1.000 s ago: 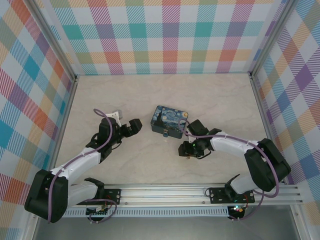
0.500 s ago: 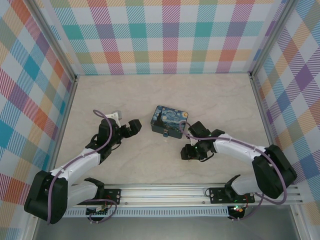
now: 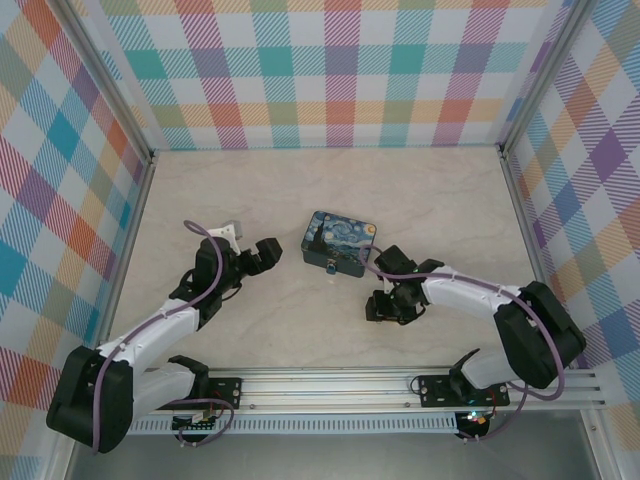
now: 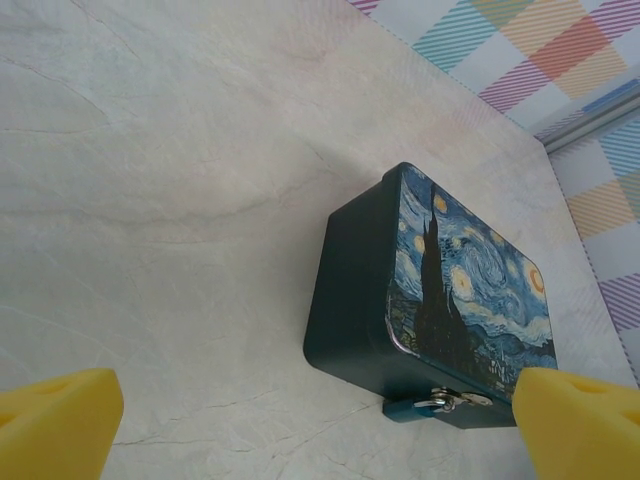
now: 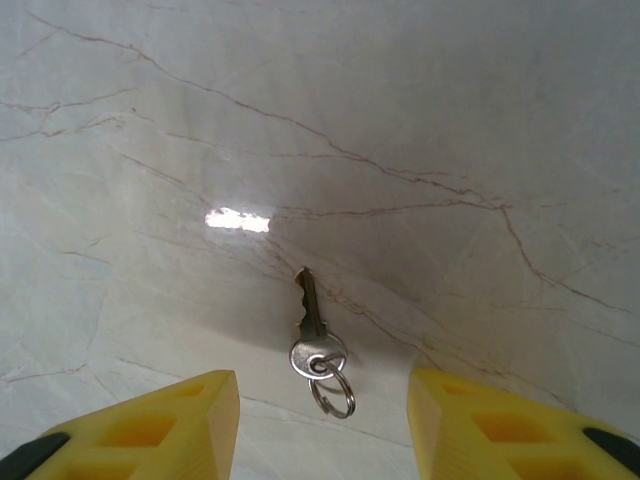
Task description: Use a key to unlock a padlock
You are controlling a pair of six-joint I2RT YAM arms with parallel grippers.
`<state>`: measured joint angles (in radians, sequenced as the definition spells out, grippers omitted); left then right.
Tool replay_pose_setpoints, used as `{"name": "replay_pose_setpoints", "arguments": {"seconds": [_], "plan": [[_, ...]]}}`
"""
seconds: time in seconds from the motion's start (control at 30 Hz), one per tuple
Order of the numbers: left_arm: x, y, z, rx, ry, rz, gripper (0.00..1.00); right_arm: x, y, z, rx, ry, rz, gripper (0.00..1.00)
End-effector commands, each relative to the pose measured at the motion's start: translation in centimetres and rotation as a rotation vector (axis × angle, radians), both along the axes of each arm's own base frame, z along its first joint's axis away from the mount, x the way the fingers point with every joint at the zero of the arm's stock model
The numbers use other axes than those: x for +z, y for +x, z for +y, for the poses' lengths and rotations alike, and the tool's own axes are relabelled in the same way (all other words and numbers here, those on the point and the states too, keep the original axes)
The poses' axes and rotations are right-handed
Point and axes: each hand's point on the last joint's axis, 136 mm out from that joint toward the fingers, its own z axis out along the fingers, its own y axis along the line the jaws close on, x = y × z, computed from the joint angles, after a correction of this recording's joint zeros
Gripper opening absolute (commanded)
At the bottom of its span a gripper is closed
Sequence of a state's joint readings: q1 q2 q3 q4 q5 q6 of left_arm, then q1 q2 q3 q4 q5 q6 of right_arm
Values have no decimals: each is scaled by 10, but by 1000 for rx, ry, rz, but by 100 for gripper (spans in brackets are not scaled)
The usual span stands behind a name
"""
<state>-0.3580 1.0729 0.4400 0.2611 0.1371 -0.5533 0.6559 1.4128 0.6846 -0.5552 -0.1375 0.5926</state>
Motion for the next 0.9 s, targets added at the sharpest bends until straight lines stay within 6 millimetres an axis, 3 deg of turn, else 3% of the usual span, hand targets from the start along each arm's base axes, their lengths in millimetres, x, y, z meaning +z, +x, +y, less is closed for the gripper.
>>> {"name": "replay_pose_setpoints", "arguments": {"seconds": [0.0,0.3,0.6,0.73,0.87], "plan": [[-2,-4,1,-5,22,-12,100,0,5,3,-23,-2,-7,46],[-3,-4,2,-3,27,-13,100,-12,2,4,-27,-22,30,34],[-4,-4,3,-2,35,-12,100,-21,0,11,4,-50,59,15],[-4,-4,3,-2,38,-13,100,-16,2,14,11,-32,37,5],[-3,-4,2,-7,36,-14,100,-3,9,15,26,-15,-20,2]]}}
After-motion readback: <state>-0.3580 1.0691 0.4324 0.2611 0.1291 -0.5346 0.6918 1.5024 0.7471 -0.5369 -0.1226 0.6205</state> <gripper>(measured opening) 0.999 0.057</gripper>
